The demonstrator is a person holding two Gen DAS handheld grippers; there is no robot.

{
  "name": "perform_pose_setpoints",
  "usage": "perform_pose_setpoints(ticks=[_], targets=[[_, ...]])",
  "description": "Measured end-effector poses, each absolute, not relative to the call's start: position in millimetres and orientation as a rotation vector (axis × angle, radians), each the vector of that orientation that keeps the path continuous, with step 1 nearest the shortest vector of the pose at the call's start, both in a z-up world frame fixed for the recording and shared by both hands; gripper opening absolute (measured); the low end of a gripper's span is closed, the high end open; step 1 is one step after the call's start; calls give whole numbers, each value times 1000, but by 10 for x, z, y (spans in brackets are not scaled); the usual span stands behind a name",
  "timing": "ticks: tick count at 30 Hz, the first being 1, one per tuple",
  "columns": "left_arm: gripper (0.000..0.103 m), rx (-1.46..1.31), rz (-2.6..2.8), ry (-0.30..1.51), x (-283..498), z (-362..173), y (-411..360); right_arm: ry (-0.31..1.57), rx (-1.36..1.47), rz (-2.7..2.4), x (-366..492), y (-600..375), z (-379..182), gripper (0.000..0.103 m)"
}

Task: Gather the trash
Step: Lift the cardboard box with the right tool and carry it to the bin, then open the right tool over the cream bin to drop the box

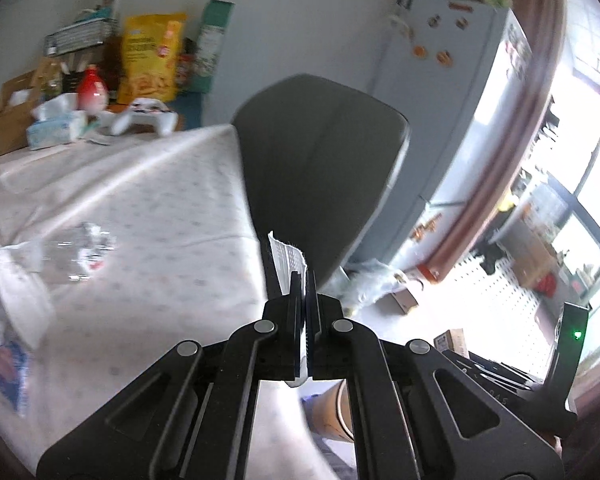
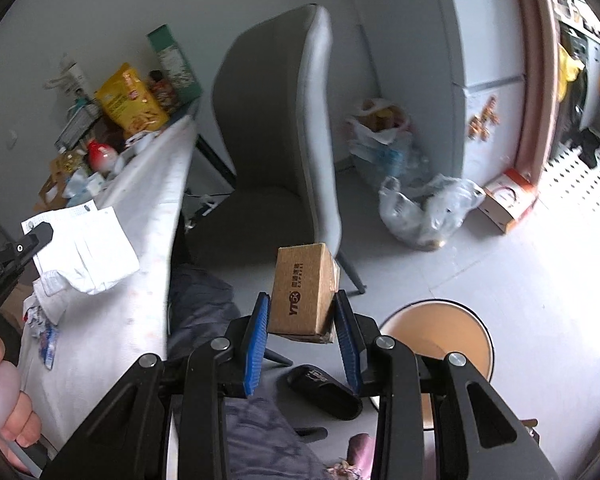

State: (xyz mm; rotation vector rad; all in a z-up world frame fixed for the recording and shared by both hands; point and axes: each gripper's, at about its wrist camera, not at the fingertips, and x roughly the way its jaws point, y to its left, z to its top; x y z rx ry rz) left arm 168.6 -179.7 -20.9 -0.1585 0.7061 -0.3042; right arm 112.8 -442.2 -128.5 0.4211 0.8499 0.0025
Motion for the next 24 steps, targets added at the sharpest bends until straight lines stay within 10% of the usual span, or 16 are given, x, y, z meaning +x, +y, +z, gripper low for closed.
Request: perform_pose_setpoints(ticks=[10, 14, 24], targets=[[3, -97, -415, 795, 1799, -436, -2424, 899, 500, -109, 1036, -4946, -1692, 35], [3, -72, -461, 833, 1851, -533, -2694, 896, 537, -174, 976, -5162, -1823, 62], [3, 5, -582, 936, 1880, -827, -3435, 839, 615, -323, 719, -5818, -1869, 86]])
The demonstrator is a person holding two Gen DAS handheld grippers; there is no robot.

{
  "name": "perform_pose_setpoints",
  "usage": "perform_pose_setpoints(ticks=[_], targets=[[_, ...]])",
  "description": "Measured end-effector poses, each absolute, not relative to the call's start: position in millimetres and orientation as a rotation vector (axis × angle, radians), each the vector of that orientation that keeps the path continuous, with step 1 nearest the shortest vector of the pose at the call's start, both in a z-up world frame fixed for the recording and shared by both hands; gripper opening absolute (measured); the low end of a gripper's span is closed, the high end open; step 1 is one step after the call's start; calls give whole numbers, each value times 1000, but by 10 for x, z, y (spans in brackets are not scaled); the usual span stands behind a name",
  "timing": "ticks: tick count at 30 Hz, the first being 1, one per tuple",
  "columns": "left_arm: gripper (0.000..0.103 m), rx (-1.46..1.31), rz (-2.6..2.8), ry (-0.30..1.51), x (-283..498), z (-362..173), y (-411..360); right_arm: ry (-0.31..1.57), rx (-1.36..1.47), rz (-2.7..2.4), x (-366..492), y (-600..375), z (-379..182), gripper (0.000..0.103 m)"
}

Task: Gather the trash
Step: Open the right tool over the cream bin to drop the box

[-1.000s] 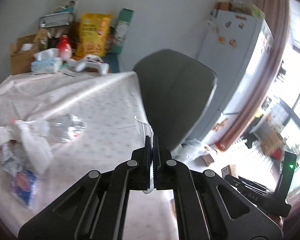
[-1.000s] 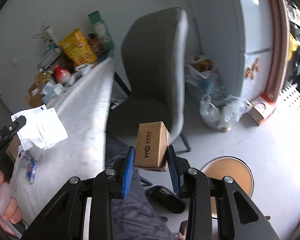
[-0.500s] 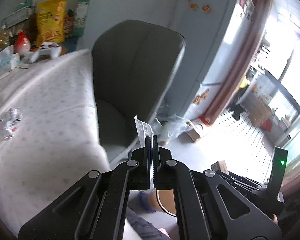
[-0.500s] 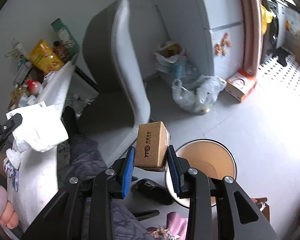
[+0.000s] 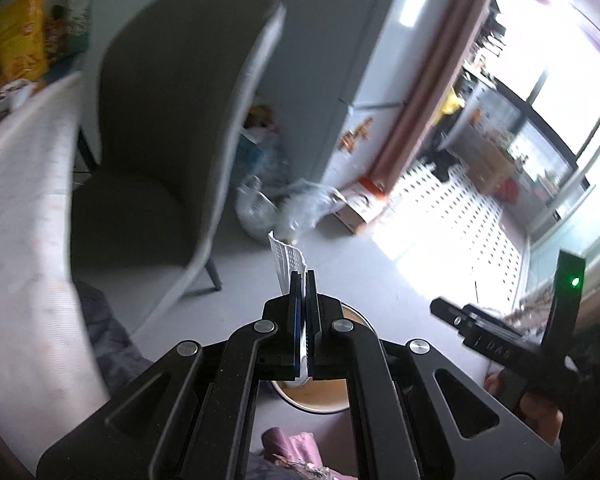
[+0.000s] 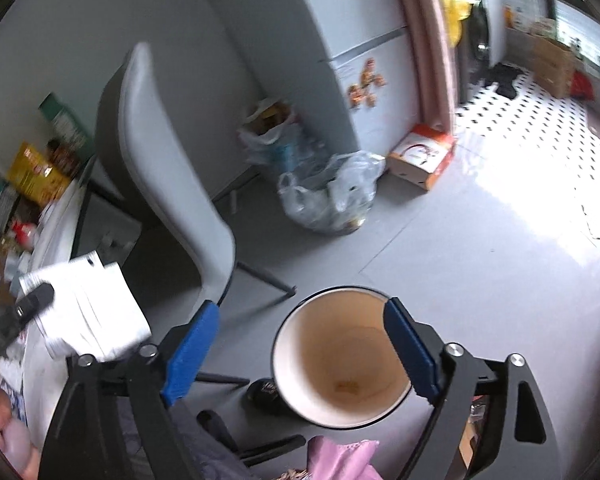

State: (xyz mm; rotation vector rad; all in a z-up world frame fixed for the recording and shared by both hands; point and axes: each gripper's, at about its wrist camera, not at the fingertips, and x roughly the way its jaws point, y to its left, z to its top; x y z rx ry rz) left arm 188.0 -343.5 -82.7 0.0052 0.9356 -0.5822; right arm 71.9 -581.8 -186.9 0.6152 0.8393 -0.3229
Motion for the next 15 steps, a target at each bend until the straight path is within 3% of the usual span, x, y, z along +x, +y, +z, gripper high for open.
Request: perform_pose_setpoints(ticks=[11, 13, 15], targets=[[3, 48, -696, 1075, 1896, -1284, -4160, 824, 650, -406, 453, -6227, -1920, 92], [13, 55, -711, 1111, 1885, -1373, -4259, 825, 660, -414, 429, -6269, -1953, 92], [53, 38, -715, 1130, 1893, -1437, -4265, 824, 666, -416, 416, -6294, -1966, 92]])
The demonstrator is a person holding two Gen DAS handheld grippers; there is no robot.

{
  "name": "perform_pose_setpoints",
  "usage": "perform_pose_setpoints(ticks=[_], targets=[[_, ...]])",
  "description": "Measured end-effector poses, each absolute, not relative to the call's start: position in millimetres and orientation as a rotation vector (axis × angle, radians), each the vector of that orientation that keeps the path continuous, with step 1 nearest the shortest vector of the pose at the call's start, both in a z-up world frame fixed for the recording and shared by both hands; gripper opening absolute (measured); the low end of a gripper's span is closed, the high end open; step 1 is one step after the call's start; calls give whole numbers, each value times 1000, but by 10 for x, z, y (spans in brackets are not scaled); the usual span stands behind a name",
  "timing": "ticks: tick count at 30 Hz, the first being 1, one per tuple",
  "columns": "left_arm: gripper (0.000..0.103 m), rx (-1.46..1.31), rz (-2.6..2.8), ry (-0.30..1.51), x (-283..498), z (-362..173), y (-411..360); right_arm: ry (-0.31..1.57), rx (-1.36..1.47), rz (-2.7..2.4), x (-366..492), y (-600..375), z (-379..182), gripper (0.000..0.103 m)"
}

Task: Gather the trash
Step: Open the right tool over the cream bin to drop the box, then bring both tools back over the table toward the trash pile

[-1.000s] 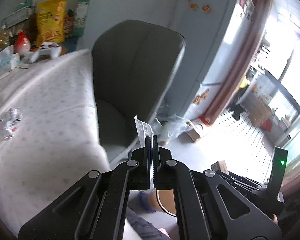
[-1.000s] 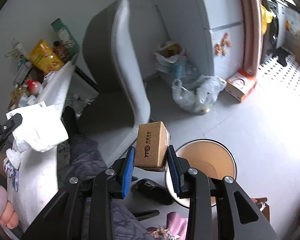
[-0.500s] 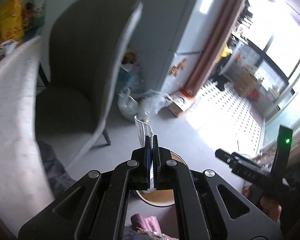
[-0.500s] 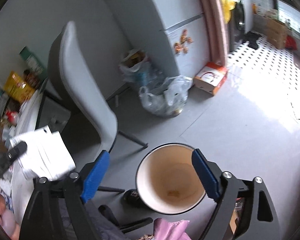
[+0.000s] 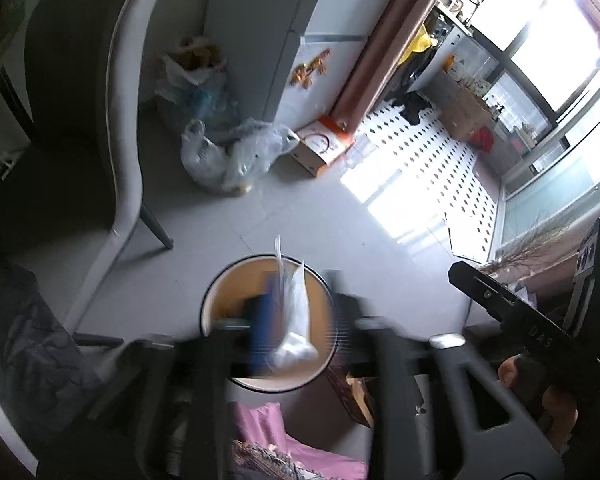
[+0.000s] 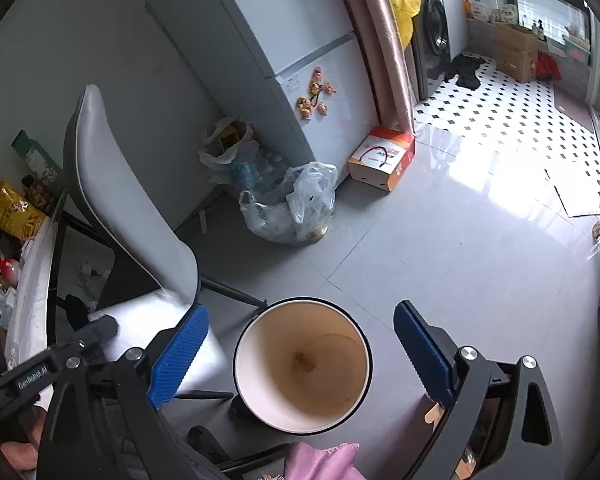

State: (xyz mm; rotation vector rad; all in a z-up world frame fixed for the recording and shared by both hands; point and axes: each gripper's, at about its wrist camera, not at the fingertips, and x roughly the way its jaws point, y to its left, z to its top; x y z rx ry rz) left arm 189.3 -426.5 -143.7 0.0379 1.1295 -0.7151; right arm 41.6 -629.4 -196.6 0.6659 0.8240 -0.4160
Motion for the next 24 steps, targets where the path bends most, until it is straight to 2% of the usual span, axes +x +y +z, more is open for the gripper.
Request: perform_pose_setpoints(ticks=[3, 7, 10, 13, 24], targets=[[67, 17, -696, 1102, 1902, -1397, -4197, 822, 664, -414, 428, -6278, -1973, 92], [76, 24, -626, 1053, 1931, -1243, -4003, 822, 653, -400, 458, -6230, -1959, 92], [89, 12, -592, 995, 1923, -1037, -3812, 818, 635, -367, 511, -6113, -1912, 92], [96, -8, -555, 929, 1894, -809, -3560, 789, 612, -338, 558, -5959, -1814, 95], [97, -130, -381, 730, 1771, -187, -2487, 660, 463, -268, 741, -5171, -1302, 96]])
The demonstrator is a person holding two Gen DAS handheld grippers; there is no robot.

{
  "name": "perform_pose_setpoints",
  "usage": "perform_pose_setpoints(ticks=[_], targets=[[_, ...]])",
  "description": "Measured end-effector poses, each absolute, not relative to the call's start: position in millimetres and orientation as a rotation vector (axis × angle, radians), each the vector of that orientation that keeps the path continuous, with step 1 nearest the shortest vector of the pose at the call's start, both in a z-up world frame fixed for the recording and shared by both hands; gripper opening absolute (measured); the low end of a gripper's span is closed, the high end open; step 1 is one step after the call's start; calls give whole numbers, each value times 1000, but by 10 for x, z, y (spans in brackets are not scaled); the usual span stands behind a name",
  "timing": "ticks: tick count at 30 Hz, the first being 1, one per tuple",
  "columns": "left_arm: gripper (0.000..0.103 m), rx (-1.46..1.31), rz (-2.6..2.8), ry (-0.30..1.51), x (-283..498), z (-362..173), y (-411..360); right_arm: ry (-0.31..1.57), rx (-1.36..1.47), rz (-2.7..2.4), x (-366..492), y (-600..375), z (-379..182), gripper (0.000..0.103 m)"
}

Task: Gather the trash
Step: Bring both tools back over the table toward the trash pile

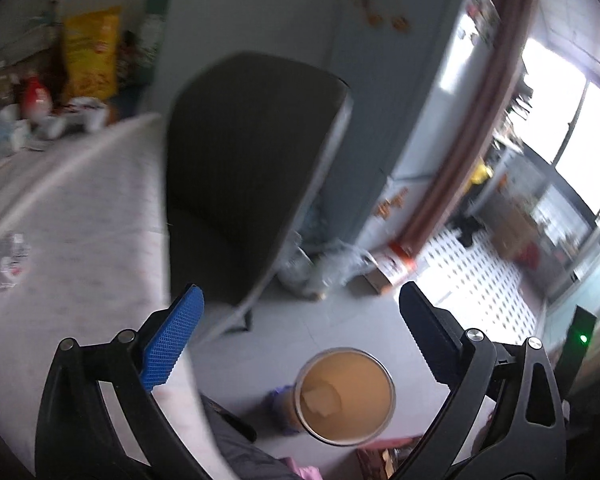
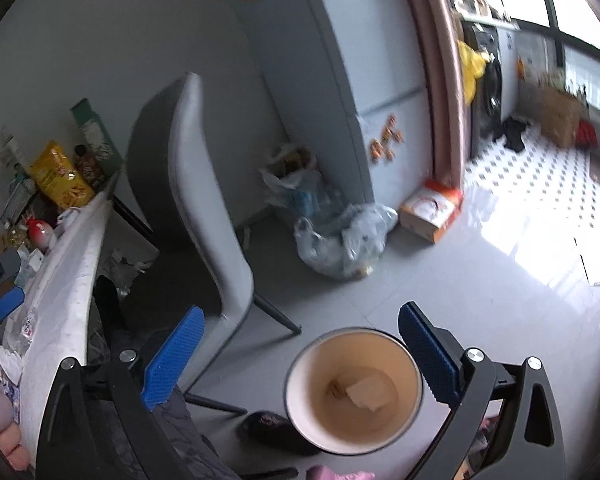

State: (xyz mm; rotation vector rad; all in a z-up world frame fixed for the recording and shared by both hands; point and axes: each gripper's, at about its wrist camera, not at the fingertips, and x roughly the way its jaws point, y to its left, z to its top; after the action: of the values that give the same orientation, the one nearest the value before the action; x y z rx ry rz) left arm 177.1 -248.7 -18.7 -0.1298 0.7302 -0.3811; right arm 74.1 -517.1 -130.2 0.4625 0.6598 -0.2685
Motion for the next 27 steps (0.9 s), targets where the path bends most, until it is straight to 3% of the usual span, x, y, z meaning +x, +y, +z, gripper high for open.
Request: perform_pose_setpoints(ticks=[15, 27], targets=[[97, -259, -90, 522, 1350, -15, -1068, 557, 306, 74, 883, -3899, -713, 96], [97, -259, 3, 465, 1045, 47, -265, 514, 251, 251, 990, -3053, -496, 96]])
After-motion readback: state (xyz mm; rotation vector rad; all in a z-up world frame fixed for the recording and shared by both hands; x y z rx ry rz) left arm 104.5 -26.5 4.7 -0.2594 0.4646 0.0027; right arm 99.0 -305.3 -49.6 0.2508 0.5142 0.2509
